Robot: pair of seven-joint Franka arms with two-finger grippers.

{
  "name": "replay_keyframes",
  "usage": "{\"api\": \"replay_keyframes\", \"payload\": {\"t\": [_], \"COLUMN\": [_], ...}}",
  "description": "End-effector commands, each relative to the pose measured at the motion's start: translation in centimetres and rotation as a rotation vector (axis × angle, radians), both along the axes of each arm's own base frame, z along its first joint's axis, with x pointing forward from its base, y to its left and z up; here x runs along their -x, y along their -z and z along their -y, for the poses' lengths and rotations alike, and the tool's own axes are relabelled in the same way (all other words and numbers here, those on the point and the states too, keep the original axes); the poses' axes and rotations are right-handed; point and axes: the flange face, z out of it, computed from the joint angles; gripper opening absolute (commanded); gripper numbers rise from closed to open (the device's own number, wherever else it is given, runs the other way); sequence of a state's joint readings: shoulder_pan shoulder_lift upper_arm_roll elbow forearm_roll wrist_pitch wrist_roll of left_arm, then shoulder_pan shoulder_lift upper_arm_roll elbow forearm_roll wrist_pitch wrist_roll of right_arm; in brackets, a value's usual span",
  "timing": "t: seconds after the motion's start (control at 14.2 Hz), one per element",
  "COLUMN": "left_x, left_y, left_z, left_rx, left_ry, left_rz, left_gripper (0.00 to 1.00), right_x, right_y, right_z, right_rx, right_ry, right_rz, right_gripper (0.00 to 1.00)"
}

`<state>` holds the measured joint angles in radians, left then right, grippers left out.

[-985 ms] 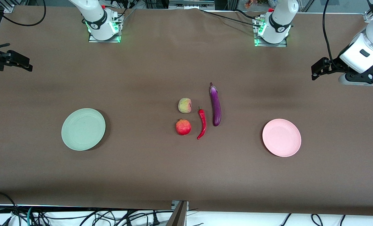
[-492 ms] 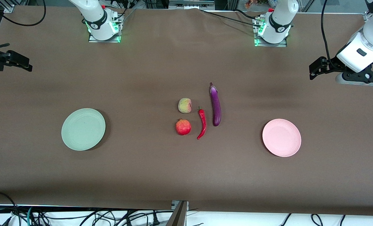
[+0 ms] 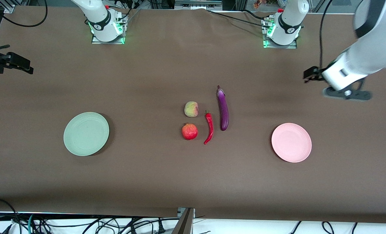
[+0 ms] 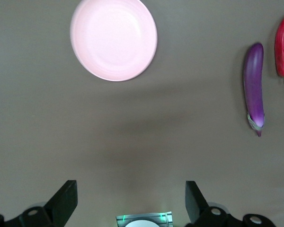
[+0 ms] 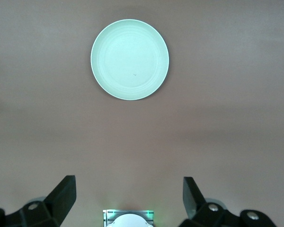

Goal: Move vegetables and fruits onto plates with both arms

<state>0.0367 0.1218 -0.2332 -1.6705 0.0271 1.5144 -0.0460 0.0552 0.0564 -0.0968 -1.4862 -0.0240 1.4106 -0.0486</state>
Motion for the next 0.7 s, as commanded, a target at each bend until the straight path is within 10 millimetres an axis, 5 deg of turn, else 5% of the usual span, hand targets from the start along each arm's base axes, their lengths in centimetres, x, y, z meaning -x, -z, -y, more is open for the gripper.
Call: {"api": "replay_keyframes", "payload": {"t": [0.0, 0.35, 0.63], "left_x": [-2.1, -3.0, -4.0], "left_y": [5.2, 14.7, 20.9], "left_z": [4.8, 19.2, 26.3], "left_rx": [0.006, -0.003, 0.112], "left_ry": [0.015, -0.164, -0.406], "left_rz": [-0.071, 0.038, 0.209], "left_gripper": [1.0, 1.0, 1.0], "right_x": [0.1, 0.0, -1.4], "right_y": [-0.3, -0.1, 2.6], "right_z": [0.3, 0.2, -0.6], "right_rx": [0.006, 0.004, -0.015], "right_ry": [-0.002, -0.007, -0.013], "right_rz": [0.009, 0.006, -0.033], "right_gripper": [1.0, 1.0, 1.0]}}
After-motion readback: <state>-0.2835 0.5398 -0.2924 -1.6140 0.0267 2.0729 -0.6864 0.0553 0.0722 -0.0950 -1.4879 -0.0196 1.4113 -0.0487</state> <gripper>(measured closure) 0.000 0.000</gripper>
